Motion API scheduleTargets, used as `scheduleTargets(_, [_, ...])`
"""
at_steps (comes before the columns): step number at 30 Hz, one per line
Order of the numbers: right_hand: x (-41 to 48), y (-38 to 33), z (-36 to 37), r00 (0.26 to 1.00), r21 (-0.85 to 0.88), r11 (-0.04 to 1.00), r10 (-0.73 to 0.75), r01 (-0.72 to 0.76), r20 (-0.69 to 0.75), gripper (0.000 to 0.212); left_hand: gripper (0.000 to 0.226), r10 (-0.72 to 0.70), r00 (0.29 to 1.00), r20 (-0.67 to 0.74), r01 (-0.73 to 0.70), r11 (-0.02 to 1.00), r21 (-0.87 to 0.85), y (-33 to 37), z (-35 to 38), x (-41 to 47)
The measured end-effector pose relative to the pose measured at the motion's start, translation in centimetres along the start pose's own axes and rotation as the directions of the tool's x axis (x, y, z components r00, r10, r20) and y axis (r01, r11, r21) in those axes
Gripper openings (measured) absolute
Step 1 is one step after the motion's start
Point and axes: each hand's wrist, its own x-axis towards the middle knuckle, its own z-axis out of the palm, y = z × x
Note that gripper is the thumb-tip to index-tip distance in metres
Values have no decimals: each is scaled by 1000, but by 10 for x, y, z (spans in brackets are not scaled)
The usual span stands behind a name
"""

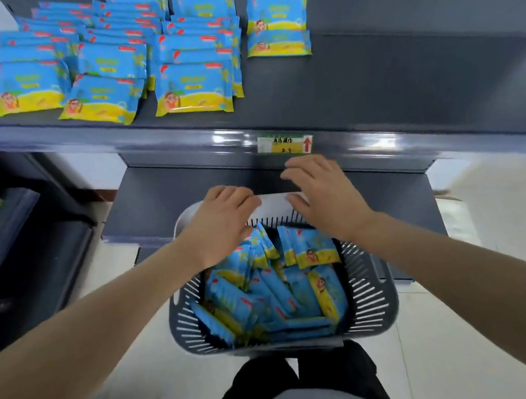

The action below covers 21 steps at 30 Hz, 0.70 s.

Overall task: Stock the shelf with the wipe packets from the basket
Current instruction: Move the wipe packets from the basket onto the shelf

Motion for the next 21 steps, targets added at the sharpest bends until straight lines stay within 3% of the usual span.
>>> scheduleTargets(3, [-16,10,41,962,10,1000,9,-12,274,37,49,-80,965,250,88,996,-21,-10,40,-10])
scheduleTargets(9, [-34,46,106,752,-78,975,210,-207,625,49,55,-196,834,515,176,980,88,-33,93,-14])
scheduleTargets(13, [-43,60,132,647,-133,940,315,-315,694,69,62,-239,751,615,264,963,52,-39,117,-10])
scheduleTargets(19, [-42,72,150,581,-139,930,325,-341,746,83,51,-210,747,631,227,972,55,-38,139,-8])
scheduleTargets(21, [-42,72,150,591,-143,929,330,-340,736,82,47,-217,750,625,242,969,46,-38,145,-9])
